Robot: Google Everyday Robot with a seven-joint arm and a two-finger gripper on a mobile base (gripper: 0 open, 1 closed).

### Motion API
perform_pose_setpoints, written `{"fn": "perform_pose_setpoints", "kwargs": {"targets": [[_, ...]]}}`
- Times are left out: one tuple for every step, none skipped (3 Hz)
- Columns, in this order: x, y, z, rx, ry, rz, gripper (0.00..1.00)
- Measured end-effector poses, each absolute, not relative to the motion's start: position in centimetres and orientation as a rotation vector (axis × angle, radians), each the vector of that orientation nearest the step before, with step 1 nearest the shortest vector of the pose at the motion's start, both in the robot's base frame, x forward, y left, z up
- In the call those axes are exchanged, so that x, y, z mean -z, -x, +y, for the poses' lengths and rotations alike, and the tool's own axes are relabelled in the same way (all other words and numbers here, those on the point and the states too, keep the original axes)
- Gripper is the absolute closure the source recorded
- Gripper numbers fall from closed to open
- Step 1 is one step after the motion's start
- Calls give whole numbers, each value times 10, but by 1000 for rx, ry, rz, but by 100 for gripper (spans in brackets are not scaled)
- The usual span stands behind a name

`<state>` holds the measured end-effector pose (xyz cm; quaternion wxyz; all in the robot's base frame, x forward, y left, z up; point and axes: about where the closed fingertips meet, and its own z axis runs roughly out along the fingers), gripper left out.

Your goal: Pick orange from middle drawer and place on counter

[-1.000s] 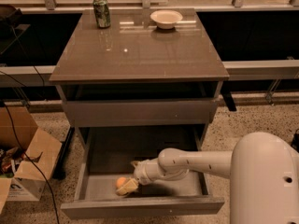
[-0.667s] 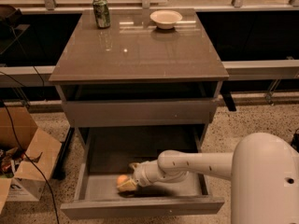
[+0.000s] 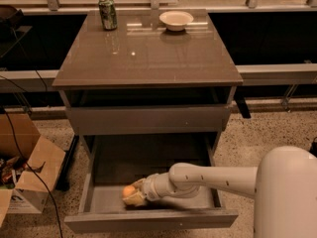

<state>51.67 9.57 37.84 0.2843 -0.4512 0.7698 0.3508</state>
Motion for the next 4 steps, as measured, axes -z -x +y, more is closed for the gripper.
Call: {"fn": "perform_pose_setpoints", "kwargs": {"targets": [[-412,-535,81,-1035,1105,1994,100],[-475,-538,49,-1098,1125,1905,100],[-548,-534,13,-1038,1216,1869,100],[-652,-537,-27,-860,1349,1818,100]]}}
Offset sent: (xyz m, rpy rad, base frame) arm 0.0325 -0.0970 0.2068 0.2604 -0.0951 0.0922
